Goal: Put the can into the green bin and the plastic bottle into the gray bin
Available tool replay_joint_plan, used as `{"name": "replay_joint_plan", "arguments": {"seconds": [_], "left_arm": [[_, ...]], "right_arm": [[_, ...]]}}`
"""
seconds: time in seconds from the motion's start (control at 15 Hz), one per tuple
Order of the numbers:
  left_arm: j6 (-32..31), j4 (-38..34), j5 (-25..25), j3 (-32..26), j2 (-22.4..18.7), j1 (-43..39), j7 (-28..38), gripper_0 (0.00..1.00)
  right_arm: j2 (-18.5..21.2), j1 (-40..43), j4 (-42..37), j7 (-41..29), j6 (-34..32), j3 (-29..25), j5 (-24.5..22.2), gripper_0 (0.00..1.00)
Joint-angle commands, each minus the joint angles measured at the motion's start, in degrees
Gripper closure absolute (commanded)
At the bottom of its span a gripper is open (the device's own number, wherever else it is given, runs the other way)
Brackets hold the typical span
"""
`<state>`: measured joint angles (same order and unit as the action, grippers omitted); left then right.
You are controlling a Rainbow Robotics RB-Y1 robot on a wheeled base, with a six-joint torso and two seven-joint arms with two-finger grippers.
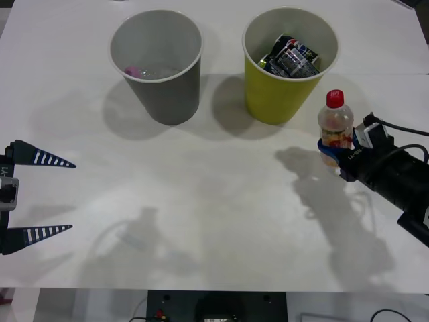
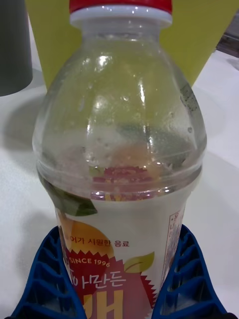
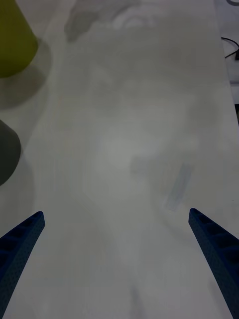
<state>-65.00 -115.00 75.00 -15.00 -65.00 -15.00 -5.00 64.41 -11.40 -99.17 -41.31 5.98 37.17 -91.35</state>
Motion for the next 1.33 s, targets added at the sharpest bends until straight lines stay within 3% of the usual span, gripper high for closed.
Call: {"name": "replay_joint_plan", "arguments": {"seconds": [0.07,0.2,0.6,0.8,1.33], "left_arm": [[0.0,0.0,0.0,0.0,0.0,0.0,0.0,0.00],[0.0,0.0,0.0,0.0,0.0,0.0,0.0,0.00],[0.0,0.0,0.0,0.0,0.0,0.0,0.0,0.00],[0.0,0.0,0.0,0.0,0.0,0.0,0.0,0.00],[0.0,0.0,0.0,0.0,0.0,0.0,0.0,0.00]], "right_arm": [[0.5,4.0,-4.5,-0.1,-15.3,-10.5,-2.1,1.00],[0.5,5.9,-7.4,-0.3,-25.8,-17.0,-2.0,1.00],[-2.5,6.9,-10.2,-2.2,-48.5,-31.5,2.6,1.00],[-3.6,6.7,-13.1,-9.4,-57.6,-37.4,2.0,1.00],[-3.7,-4.3,-16.9,-27.1,-70.2,-39.2,0.0,1.00]]}}
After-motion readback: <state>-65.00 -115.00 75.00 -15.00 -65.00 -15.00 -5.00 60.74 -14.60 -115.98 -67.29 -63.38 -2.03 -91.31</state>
